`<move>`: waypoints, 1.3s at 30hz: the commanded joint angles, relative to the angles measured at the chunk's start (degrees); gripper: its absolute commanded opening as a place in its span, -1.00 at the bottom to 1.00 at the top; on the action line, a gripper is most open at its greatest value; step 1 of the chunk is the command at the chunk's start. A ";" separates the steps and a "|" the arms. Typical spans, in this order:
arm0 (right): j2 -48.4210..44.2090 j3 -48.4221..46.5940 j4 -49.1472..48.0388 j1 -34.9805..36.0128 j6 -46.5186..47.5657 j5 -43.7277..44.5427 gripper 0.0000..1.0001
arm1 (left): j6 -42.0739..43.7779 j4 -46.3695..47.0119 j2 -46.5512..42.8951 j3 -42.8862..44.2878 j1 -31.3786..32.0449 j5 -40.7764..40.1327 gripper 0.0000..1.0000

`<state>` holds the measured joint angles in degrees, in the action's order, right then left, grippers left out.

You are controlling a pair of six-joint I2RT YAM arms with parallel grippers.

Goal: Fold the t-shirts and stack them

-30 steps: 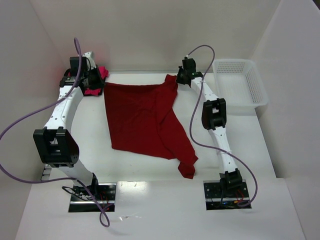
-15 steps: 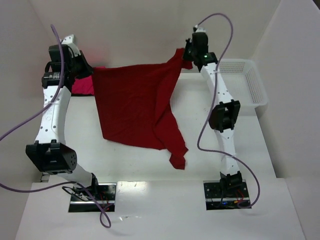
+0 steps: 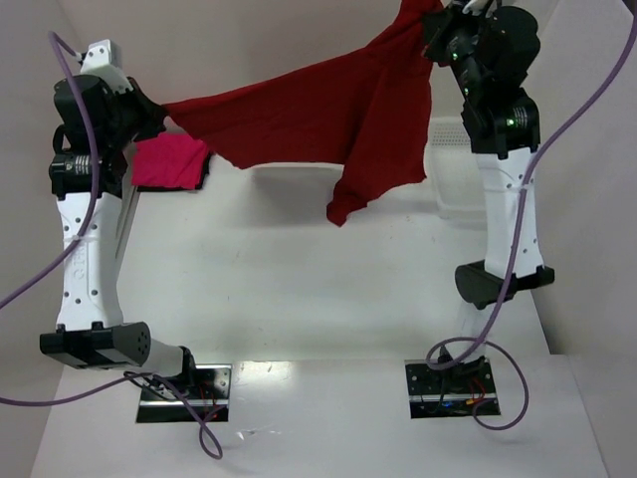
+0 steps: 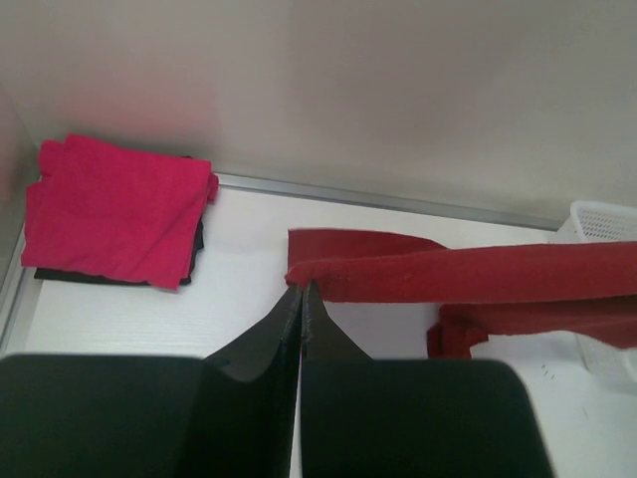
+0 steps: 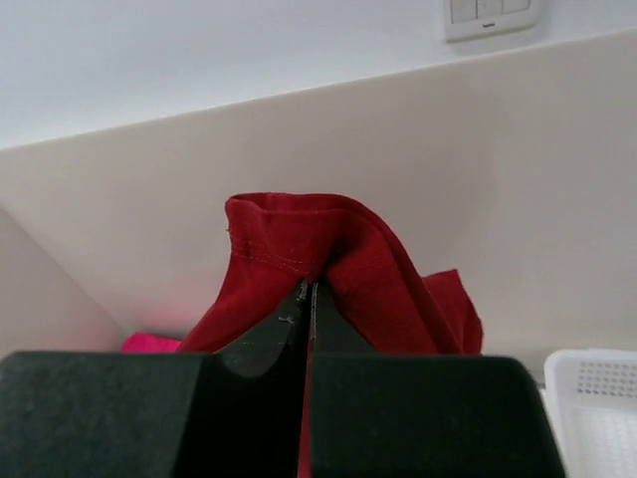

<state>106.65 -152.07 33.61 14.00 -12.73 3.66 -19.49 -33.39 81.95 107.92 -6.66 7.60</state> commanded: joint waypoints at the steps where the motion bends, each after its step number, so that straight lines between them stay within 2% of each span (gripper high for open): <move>1: -8.35 7.38 -2.75 -0.20 2.10 2.49 -1.00 | 0.76 1.04 -3.46 1.77 -0.38 -1.27 -1.00; 7: -24.97 30.56 -7.77 -0.20 2.10 3.02 -1.00 | -0.38 3.06 -9.96 -0.60 -0.38 -3.11 -1.00; 10: -30.07 35.77 -8.29 -0.20 2.10 3.02 -1.00 | -0.91 3.06 -12.77 -1.22 -0.38 -4.42 -1.00; 18: -37.47 37.64 -3.55 -0.20 1.57 1.79 -1.00 | -2.05 0.00 -20.42 -4.55 -0.38 -4.08 -1.00; 21: -38.09 32.99 0.84 -0.20 0.08 1.79 -1.00 | -3.45 -2.20 -21.04 -4.56 -0.38 -2.85 -1.00; 25: -37.49 38.14 0.77 -0.20 -2.20 2.48 -1.00 | -4.68 -2.82 -20.09 -8.32 -0.38 -3.55 -1.00; 27: -35.29 45.69 -0.56 -0.20 -3.43 1.71 -1.00 | -5.39 -2.82 -17.89 -10.09 -0.38 -4.16 -1.00; 29: -31.61 57.36 -6.35 -0.20 -5.72 0.65 -1.00 | -5.39 -2.82 -14.29 -14.99 -0.38 -6.88 -1.00; 31: -28.71 63.18 -9.06 -0.20 -7.21 -0.49 -1.00 | -5.39 -0.64 -11.66 -19.38 -0.38 -8.12 -1.00; 32: -27.21 63.21 -9.08 -0.20 -7.22 -0.50 -1.00 | -5.39 0.16 -11.64 -19.41 -0.38 -8.12 -1.00; 35: -21.33 71.97 -16.52 -0.20 -9.41 -1.63 -1.00 | -5.39 4.28 -6.12 -24.32 -0.38 -7.60 -1.00; 39: -12.20 74.20 -20.85 -0.20 -10.03 -2.95 -1.00 | -4.77 8.32 2.83 -25.65 -0.38 -5.32 -1.00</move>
<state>91.42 -77.76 22.79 14.00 -20.86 1.80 -24.27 -32.49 81.32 81.47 -6.63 1.74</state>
